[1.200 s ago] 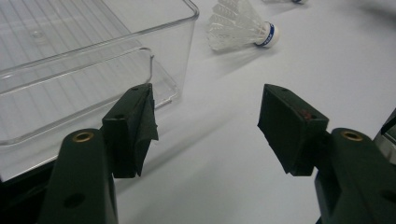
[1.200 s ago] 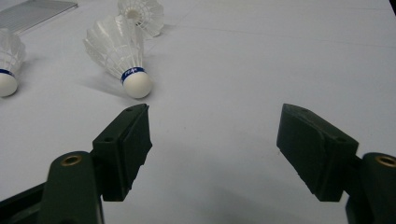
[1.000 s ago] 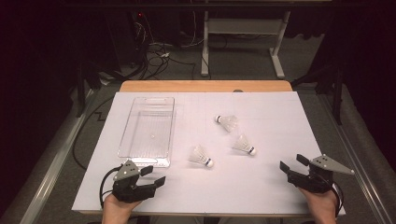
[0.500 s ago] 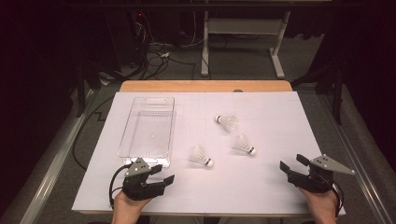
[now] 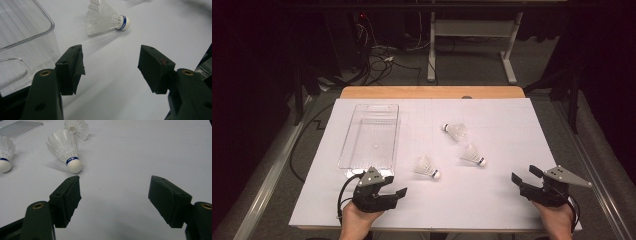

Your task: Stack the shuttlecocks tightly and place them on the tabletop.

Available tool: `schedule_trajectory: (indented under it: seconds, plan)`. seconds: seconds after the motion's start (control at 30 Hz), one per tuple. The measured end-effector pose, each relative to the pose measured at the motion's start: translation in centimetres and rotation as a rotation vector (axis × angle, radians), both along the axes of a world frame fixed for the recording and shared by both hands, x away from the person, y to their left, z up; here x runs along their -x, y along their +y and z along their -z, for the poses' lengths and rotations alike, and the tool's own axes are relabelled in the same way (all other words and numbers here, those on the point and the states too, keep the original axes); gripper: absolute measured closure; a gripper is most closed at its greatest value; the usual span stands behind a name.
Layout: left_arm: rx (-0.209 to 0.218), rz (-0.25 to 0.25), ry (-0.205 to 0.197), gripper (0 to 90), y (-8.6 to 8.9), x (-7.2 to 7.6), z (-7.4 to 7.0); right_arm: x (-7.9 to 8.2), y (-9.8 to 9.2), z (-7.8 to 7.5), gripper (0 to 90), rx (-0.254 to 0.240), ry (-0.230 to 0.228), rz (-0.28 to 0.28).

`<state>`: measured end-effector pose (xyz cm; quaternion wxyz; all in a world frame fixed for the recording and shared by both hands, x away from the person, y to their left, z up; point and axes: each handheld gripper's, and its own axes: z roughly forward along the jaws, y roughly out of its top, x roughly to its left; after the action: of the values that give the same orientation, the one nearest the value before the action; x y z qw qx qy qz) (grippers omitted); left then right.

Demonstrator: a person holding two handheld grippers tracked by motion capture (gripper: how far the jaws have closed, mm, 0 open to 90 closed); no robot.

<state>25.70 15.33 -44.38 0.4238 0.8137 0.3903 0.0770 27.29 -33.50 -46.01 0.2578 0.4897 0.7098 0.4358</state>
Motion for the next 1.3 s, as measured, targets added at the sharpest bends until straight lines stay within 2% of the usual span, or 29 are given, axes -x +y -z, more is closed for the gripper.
schedule_trajectory:
  seconds: [0.57, 0.67, 0.73, 1.3]
  plan:
    - [-0.040, -0.003, 0.020, 38.0, -2.3, -1.4, -0.4, 0.0, 0.0, 0.0, 26.3, -0.001, 0.000, -0.002]
    - [-0.038, -0.002, 0.031, 38.2, -2.6, -1.7, -0.5, 0.0, 0.0, 0.0, 26.3, -0.001, 0.001, -0.002]
    - [-0.051, -0.004, 0.039, 38.5, -3.0, -2.1, -0.5, 0.0, 0.0, 0.0, 26.3, -0.003, 0.002, -0.003]
    - [-0.059, -0.035, 0.066, 39.7, -4.0, -4.1, -0.3, 0.0, 0.0, 0.0, 26.4, 0.003, 0.003, -0.012]
